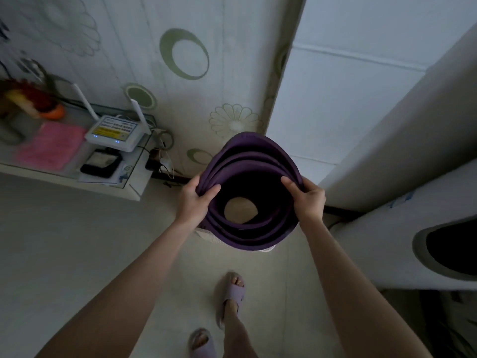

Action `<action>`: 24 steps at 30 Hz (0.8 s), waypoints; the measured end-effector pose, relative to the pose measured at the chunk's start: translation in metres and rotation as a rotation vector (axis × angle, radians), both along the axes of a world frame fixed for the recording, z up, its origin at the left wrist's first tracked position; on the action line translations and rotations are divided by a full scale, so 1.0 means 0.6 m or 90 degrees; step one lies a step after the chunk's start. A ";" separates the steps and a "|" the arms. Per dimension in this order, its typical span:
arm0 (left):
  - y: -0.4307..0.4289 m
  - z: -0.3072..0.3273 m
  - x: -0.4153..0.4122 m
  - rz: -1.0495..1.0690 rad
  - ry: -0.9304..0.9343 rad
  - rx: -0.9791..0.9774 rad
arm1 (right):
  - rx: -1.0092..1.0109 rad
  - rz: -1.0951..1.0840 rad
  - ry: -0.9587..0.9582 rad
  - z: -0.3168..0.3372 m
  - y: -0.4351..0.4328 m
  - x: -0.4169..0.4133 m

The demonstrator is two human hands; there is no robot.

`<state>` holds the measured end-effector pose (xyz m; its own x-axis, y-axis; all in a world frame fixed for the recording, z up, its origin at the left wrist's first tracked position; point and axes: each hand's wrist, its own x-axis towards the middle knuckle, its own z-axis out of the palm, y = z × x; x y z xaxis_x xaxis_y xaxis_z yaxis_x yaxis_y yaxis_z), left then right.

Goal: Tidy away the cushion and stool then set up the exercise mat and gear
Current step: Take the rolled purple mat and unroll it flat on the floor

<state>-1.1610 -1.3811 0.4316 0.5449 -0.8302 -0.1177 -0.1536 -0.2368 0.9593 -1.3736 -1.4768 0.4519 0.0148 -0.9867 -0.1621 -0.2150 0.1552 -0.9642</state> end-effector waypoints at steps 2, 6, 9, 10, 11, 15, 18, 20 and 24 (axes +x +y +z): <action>0.023 0.028 0.001 0.013 -0.005 -0.024 | -0.025 0.006 -0.012 0.031 0.024 0.000; 0.087 0.090 -0.001 0.050 -0.024 -0.065 | -0.057 0.047 -0.029 0.094 0.070 0.010; 0.132 0.121 0.005 0.094 -0.021 -0.086 | -0.070 0.096 -0.042 0.129 0.093 0.027; 0.148 0.129 0.009 0.110 -0.025 -0.089 | -0.072 0.116 -0.039 0.141 0.098 0.035; 0.151 0.128 0.010 0.121 -0.025 -0.082 | -0.073 0.124 -0.039 0.142 0.098 0.036; 0.219 0.154 0.013 0.201 -0.033 -0.091 | -0.071 0.203 -0.035 0.162 0.122 0.069; 0.297 0.171 0.017 0.276 -0.037 -0.093 | -0.081 0.282 -0.037 0.174 0.160 0.112; 0.347 0.178 0.027 0.322 -0.040 -0.089 | -0.089 0.325 -0.034 0.179 0.189 0.146; 0.456 0.193 0.050 0.413 -0.041 -0.094 | -0.092 0.422 -0.027 0.182 0.263 0.222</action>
<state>-1.1309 -1.1077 0.5471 0.9413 -0.3370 0.0216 -0.0823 -0.1669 0.9825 -1.2401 -1.3187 0.5613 0.6271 -0.7788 -0.0156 -0.1823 -0.1273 -0.9750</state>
